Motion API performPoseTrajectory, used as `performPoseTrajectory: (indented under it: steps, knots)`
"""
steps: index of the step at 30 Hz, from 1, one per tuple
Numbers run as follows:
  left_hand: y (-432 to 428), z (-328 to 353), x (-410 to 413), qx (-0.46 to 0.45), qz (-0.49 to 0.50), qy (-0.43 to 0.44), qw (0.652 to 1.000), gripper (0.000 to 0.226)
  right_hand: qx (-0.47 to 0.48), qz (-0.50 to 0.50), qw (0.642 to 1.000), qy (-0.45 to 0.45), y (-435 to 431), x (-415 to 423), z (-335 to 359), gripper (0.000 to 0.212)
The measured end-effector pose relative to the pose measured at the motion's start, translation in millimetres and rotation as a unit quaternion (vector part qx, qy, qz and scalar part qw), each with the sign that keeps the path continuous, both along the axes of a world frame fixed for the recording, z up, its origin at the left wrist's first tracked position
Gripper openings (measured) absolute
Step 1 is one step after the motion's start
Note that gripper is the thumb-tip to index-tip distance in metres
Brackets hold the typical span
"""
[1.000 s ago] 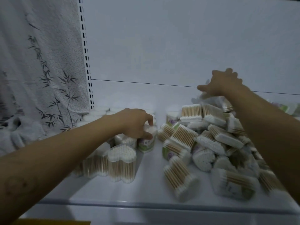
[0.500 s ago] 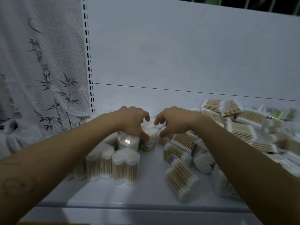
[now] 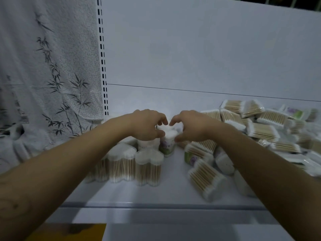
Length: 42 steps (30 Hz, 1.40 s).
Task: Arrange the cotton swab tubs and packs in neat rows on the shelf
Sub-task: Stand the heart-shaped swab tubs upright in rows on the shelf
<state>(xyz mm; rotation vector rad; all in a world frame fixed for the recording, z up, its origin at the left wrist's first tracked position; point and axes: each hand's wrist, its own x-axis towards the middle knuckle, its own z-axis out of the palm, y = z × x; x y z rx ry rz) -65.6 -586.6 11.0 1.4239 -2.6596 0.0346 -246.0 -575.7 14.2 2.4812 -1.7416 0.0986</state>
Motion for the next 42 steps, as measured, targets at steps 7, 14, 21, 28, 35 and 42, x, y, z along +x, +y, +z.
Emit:
performPoseTrajectory:
  steps: [7,14,21,28,35,42]
  knots:
    - [38.5,-1.4,-26.5,-0.036,-0.059,0.0,0.998,0.043,0.028,-0.032,0.999,0.018,49.1,-31.9,9.4,0.045]
    - [83.8,-20.3,-57.5,-0.056,-0.107,-0.103,0.987,0.065,0.029,-0.026,0.999,0.009,83.2,-60.1,1.3,0.036]
    - [103.9,-47.4,-89.2,-0.061,-0.012,0.031,0.998,0.063,-0.016,-0.029,0.999,0.031,79.4,-67.4,-16.6,0.035]
    - [118.2,-63.3,-93.2,-0.041,0.073,0.096,0.992,0.059,-0.006,-0.058,0.998,0.029,60.5,-67.0,-32.4,0.048]
    - [134.9,-72.7,-86.5,-0.026,0.107,0.129,0.985,0.049,-0.011,-0.06,0.998,-0.019,53.7,-65.2,-43.2,0.04]
    - [138.1,-66.6,-86.9,-0.012,0.109,0.095,0.989,0.051,-0.02,-0.031,0.98,-0.196,51.7,-75.7,-9.2,0.025]
